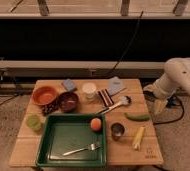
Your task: Place banana in tray
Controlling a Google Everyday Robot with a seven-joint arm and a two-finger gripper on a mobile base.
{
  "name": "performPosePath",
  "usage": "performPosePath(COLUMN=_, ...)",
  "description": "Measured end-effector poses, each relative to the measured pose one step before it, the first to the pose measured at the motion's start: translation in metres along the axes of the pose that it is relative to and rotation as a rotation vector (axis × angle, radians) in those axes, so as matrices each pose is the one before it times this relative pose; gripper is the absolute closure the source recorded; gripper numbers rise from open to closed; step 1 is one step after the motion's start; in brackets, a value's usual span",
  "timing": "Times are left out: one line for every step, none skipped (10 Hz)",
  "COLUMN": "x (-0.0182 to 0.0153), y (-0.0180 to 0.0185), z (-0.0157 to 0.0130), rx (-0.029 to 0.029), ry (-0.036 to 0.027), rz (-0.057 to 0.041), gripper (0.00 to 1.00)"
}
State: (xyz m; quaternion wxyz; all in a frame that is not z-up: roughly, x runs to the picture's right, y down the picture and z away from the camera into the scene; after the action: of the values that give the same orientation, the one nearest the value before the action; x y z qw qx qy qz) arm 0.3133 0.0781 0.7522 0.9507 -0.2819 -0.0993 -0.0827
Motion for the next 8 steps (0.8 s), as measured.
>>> performPosePath(x=-0.00003, y=0.0, z=0.00005, rx=-0.00004, ry=-0.00006, rz=-0.00004, gripper=0.2)
performPosePath(x=0.00002, y=-0.00001, z=-0.00004, rx=0.00006, ry=0.00005, rz=0.00003, gripper=0.2)
performPosePath(x=-0.00001, y=0.0, z=0.00001, rx=-0.00003, ry=0.00003, rz=-0.00005, gripper=0.2)
performPosePath(x=0.0, y=-0.00001, z=-0.00001, rx=0.00004, ry=-0.00004, rz=0.00003, gripper=0.2)
performPosePath(x=-0.00001, y=-0.00007, z=0.00013, rx=-0.00063, ry=0.00084, rz=-0.00142, gripper=0.2)
performPosePath(x=0.00086, y=0.00193, z=0.00186, rx=-0.00431, ry=-0.00123, rz=-0.00827, gripper=0.2)
performPosePath(x=0.00187, y=0.00718, z=0.00522, rx=-0.00255, ry=-0.00293, rz=-0.0085, gripper=0.2)
performPosePath(x=0.00231, y=0.00892, z=0.00754, rx=-0.00078, ry=-0.0026, rz=-0.00997, gripper=0.2)
